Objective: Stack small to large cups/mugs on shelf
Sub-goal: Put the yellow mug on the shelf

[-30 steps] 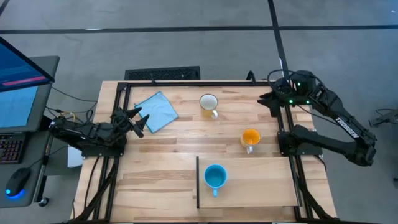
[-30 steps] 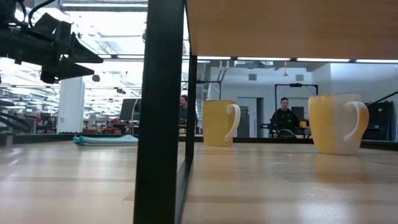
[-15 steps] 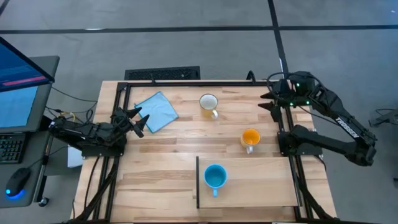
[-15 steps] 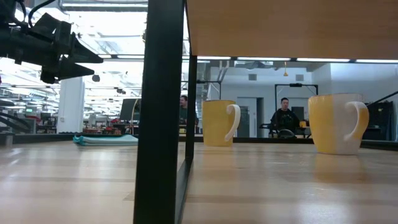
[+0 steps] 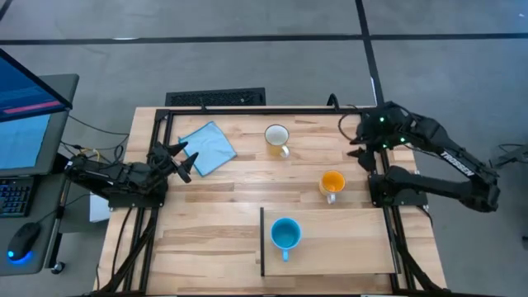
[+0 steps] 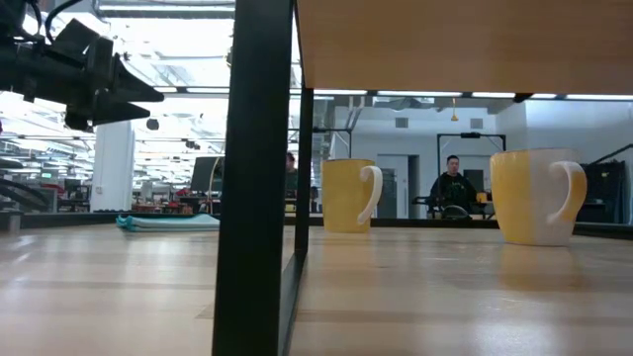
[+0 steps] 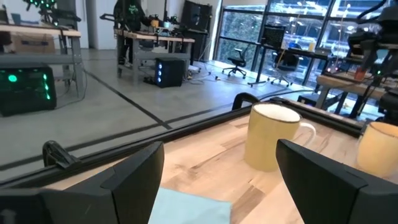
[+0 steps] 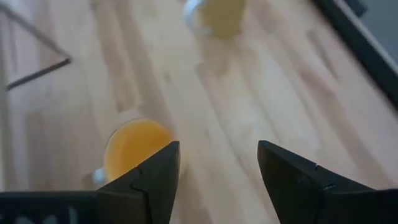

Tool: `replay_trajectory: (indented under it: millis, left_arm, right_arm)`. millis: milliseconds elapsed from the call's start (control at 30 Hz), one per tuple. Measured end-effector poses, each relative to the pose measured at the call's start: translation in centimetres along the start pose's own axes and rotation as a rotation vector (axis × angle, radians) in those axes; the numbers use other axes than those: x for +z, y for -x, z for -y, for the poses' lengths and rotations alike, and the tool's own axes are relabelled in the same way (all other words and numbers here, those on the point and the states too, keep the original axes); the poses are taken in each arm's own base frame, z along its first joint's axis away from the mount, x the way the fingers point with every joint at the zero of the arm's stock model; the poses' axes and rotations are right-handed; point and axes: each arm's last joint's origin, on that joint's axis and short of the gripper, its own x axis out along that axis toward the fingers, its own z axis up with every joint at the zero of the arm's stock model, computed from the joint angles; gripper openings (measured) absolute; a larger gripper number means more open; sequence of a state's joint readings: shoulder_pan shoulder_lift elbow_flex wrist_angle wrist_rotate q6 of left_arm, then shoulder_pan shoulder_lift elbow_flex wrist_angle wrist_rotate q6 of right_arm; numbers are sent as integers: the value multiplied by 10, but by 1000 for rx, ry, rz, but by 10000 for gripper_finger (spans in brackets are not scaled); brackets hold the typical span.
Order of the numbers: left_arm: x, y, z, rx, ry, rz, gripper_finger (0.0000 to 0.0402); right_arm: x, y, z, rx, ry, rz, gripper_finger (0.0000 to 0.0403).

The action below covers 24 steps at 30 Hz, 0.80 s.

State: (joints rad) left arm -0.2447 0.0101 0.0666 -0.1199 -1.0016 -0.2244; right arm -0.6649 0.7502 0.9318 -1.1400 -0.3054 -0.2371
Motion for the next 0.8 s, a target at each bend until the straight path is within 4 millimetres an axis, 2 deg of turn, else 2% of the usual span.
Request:
replay_trajectory:
  millis: [100,433,800]
  left_arm:
    - [0,0,0,1,-33,0,302]
    - [0,0,0,0,-54,0,302]
    - [0,0,0,0,-98,-1,302]
  right_arm:
    - [4,-6,-8,55,66,-20,237]
    - [14,-33,-33,76,270,-158,237]
    - [26,-70,-44,6,222,-298,237]
